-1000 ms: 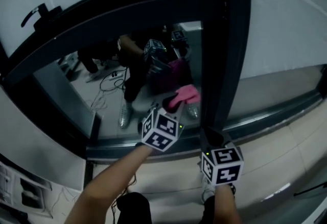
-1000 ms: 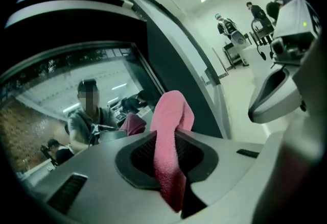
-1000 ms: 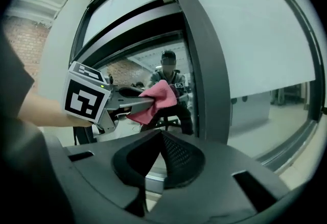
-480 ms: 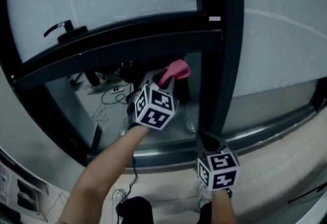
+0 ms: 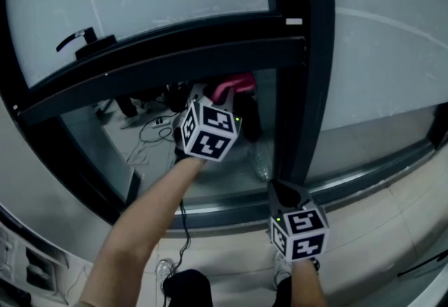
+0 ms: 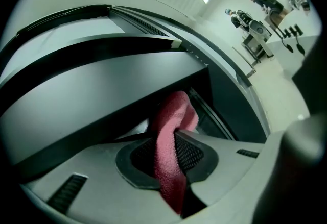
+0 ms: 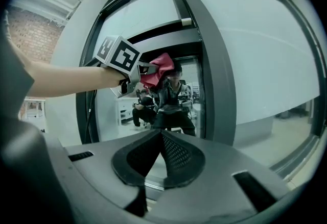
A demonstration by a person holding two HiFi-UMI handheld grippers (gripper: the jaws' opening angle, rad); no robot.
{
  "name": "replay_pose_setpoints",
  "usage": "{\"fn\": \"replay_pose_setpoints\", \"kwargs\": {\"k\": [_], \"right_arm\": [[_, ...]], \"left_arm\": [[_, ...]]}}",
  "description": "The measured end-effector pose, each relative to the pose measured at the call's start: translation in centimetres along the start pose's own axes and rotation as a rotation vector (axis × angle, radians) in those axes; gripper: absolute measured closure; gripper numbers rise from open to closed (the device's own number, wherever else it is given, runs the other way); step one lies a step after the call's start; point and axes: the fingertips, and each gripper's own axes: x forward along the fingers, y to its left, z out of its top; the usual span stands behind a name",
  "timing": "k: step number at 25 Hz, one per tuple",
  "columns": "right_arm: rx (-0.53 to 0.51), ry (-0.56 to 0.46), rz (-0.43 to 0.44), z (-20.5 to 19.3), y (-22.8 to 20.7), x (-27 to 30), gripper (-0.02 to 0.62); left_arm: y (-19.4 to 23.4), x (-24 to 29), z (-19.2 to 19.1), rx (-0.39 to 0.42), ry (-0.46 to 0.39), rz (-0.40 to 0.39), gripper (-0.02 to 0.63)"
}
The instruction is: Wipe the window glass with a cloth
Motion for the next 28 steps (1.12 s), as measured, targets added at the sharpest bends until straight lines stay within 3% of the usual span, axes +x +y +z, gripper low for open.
{"fn": "replay_pose_setpoints", "kwargs": {"k": [10,28], "right_arm": [[0.035,0.043,0.008,-3.3,-0.6,1.6,0.597],[0.062,0.126,-0.009,-8.5,-2.1,2.2,0.597]], "left_arm": [[-2.4,0.7,-2.0,0.023,-0.022,-0.015,0.548],[-10.9,0.8,-11.1,-0.026,0.069,-0.138,0.548]]}}
